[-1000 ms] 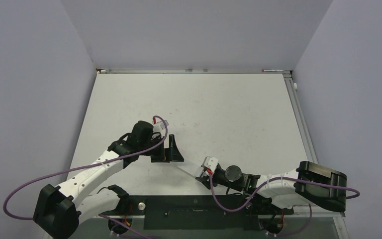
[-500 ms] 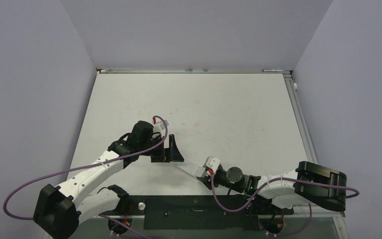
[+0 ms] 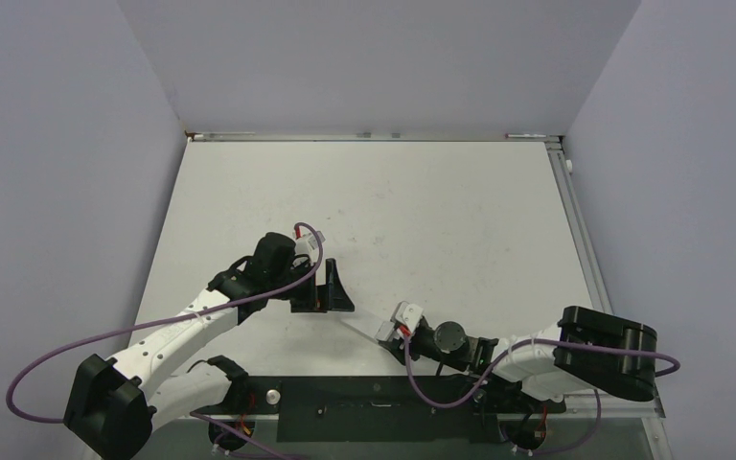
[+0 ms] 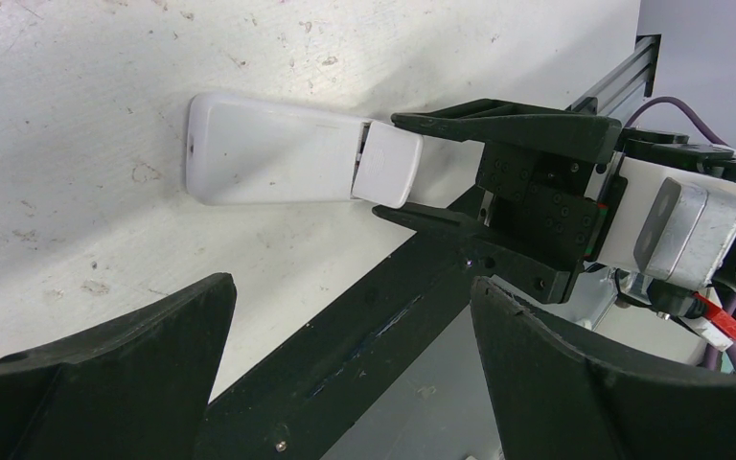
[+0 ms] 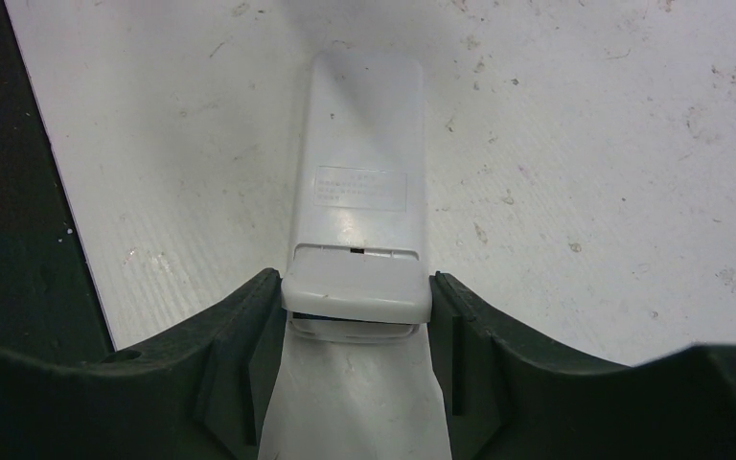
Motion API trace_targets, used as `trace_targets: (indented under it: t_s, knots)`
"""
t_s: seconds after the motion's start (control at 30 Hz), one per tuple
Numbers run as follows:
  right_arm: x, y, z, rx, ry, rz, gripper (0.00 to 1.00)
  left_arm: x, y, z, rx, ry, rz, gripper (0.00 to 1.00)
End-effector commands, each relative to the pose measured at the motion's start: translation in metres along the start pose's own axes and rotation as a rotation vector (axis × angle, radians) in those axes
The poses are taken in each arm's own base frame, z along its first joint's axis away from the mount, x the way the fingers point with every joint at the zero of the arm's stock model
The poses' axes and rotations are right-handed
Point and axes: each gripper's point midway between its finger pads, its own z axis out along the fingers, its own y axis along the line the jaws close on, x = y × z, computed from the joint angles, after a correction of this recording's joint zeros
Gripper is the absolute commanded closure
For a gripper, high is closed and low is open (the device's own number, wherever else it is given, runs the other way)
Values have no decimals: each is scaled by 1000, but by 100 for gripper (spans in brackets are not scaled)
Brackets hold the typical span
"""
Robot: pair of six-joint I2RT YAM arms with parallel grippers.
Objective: Load the batteries into the remote control
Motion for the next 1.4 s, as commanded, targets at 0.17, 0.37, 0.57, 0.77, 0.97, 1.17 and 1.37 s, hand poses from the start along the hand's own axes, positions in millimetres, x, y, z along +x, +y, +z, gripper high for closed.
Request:
trace_targets:
  t_s: [0.17, 0.37, 0.57, 0.77, 0.97, 1.17, 1.37]
  knots:
    - [-13, 4, 8, -13, -58, 22, 92, -7, -8, -2, 29, -34, 49, 9]
    - [-10, 4, 10, -13, -49, 20, 92, -7, -9, -2, 30, -34, 52, 9]
    - [-6, 5, 11, -13, -35, 29, 92, -7, -9, -2, 30, -34, 51, 9]
    - [-2, 6, 11, -14, -24, 54, 91, -6, -8, -1, 29, -33, 49, 9]
    - [-6, 14, 12, -48, -30, 67, 91, -7, -8, -1, 32, -34, 50, 9]
    - [-7, 15, 13, -42, -23, 66, 91, -6, -9, -2, 34, -35, 50, 9]
    - [-2, 16, 16, -43, -7, 83, 87, -6, -9, -2, 37, -36, 53, 9]
